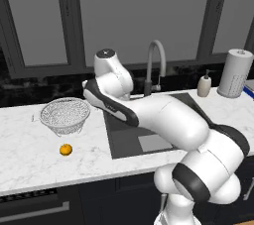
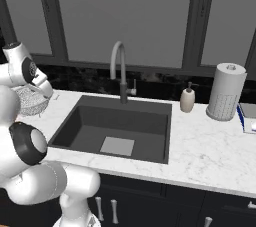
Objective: Put the colander in the sink, put the tangerine in the colander, and turn on the sink faucet and pour water over the colander.
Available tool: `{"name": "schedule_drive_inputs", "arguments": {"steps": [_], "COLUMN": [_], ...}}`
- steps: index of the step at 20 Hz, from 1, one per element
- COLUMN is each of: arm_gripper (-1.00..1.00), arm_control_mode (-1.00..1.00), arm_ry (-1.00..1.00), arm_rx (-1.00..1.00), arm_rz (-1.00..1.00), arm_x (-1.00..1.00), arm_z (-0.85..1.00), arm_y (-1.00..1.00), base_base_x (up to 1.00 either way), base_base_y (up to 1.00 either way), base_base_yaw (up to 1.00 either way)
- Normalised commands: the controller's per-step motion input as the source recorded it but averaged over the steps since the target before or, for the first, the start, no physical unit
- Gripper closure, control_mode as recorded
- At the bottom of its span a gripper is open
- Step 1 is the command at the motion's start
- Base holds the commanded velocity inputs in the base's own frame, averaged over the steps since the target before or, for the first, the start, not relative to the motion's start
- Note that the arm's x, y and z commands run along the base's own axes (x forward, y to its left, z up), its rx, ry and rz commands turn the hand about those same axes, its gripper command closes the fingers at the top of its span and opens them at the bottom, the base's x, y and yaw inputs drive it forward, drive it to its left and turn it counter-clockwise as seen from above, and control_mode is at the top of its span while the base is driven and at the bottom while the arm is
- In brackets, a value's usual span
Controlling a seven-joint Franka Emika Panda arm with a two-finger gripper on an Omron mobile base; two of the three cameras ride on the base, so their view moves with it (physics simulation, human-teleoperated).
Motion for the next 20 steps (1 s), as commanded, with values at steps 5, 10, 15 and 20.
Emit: {"name": "schedule_drive_inputs", "arguments": {"steps": [5, 10, 15, 20], "arm_gripper": [-1.00, -1.00, -1.00, -1.00], "arm_control_mode": [-1.00, -1.00, -1.00, -1.00], "arm_ry": [0.00, 0.00, 0.00, 0.00], "arm_rx": [0.01, 0.06, 0.03, 0.00], "arm_rz": [0.00, 0.00, 0.00, 0.00], "arm_x": [0.33, 0.22, 0.16, 0.02], "arm_z": [-0.24, -0.44, -0.39, -0.11], "arm_y": [0.58, 0.30, 0.20, 0.00], "base_base_x": [0.00, 0.00, 0.00, 0.00], "base_base_y": [0.00, 0.00, 0.00, 0.00], "base_base_yaw": [0.00, 0.00, 0.00, 0.00]}}
